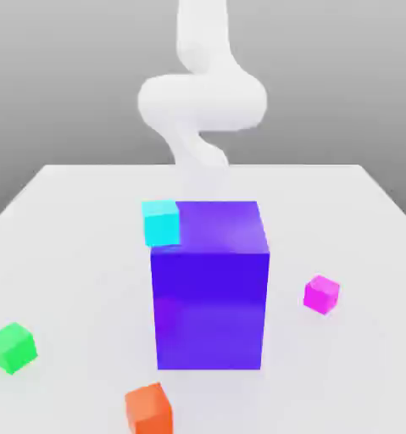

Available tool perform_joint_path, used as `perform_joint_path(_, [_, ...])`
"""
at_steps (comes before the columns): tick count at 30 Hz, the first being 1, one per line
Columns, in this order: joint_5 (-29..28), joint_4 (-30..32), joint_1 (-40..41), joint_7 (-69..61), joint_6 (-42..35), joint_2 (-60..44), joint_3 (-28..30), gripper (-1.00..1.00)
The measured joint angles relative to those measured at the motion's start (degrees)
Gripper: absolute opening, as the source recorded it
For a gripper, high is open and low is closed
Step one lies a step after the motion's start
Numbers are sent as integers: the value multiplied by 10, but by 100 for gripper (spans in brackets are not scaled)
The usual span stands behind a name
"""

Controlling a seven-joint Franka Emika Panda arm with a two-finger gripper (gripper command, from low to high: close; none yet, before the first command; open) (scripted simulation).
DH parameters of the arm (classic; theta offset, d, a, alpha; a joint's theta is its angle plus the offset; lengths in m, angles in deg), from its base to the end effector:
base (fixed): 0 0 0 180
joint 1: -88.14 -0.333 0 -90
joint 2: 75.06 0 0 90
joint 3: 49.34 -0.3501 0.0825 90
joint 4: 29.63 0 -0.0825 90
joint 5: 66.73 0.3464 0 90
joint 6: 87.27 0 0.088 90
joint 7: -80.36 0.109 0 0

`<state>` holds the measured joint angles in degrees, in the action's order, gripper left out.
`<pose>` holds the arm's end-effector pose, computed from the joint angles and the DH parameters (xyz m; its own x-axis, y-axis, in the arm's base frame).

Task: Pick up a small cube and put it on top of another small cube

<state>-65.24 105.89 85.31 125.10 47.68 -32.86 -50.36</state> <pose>0.3139 0.0243 0.6870 0.5733 -0.6767 0.4619 -0.4822 -0.7345 -0.4775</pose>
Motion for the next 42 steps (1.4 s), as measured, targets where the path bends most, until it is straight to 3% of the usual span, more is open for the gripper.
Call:
perform_joint_path(15, [76, 254, -201, -55, 224, -264, -121, 0])
perform_joint_path(19, [74, 320, -242, -53, 283, -333, -164, 0])
perform_joint_path(22, [40, 350, -249, -30, 330, -389, -188, 0])
perform_joint_path(24, [-24, 348, -253, 13, 364, -432, -167, 0])
perform_joint_path(26, [-96, 340, -293, 63, 397, -474, -108, 0])
perform_joint_path(29, [-130, 329, -385, 89, 447, -535, -10, 0])
perform_joint_path(30, [-128, 326, -407, 89, 463, -554, 10, -100])
perform_joint_path(38, [-130, 327, -401, 90, 456, -544, 5, -100])
perform_joint_path(42, [-48, 342, -355, 30, 394, -468, -62, -100])
